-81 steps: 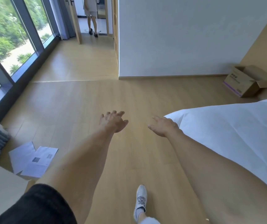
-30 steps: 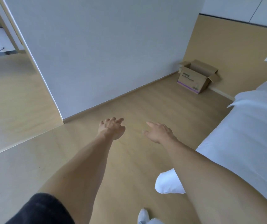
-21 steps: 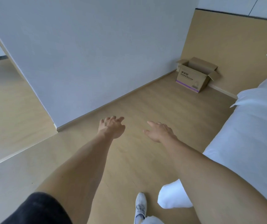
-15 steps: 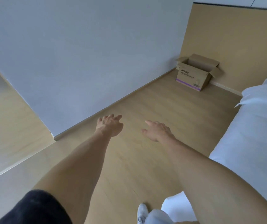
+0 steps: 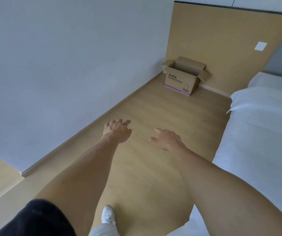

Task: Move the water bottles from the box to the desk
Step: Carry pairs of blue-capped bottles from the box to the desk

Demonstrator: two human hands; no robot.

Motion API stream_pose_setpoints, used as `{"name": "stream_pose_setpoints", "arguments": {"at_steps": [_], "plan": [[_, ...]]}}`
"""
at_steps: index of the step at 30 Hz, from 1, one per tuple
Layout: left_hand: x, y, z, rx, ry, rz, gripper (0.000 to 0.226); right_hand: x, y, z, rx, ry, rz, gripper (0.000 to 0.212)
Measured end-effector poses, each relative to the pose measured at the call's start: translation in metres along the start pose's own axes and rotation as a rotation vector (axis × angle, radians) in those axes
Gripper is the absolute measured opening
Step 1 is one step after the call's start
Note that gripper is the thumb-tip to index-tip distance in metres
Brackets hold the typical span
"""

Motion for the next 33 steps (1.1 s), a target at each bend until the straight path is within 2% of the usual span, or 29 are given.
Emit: {"name": "stream_pose_setpoints", "arguments": {"at_steps": [8, 13, 20, 33], "plan": [[-0.127, -0.015, 0.019, -0.012, -0.015, -0.16, 0.054, -0.088, -0.006, 0.037, -0.007, 0.004, -0.178, 0.067], [-0.213, -0.041, 0.047, -0.014, -0.033, -0.251, 0.054, -0.153, -0.035, 0.071, -0.004, -0.013, -0.291, 0.067], [-0.31, -0.078, 0.085, -0.068, -0.054, -0.332, 0.052, -0.218, -0.077, 0.117, -0.079, 0.045, -0.337, 0.065], [-0.458, -0.071, 0.101, -0.105, -0.072, -0.434, 0.052, -0.35, -0.08, 0.151, -0.16, 0.052, -0.398, 0.062]]}}
Point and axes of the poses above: each hand's wrist, its own x-axis away from the middle knuckle, its own z-axis out of the back of the hand, y = z × x, the point moved 1 cm from there along -x, towards the middle knuckle, and after that the axes turned 15 degrees about -z, right-handed, at the moved point
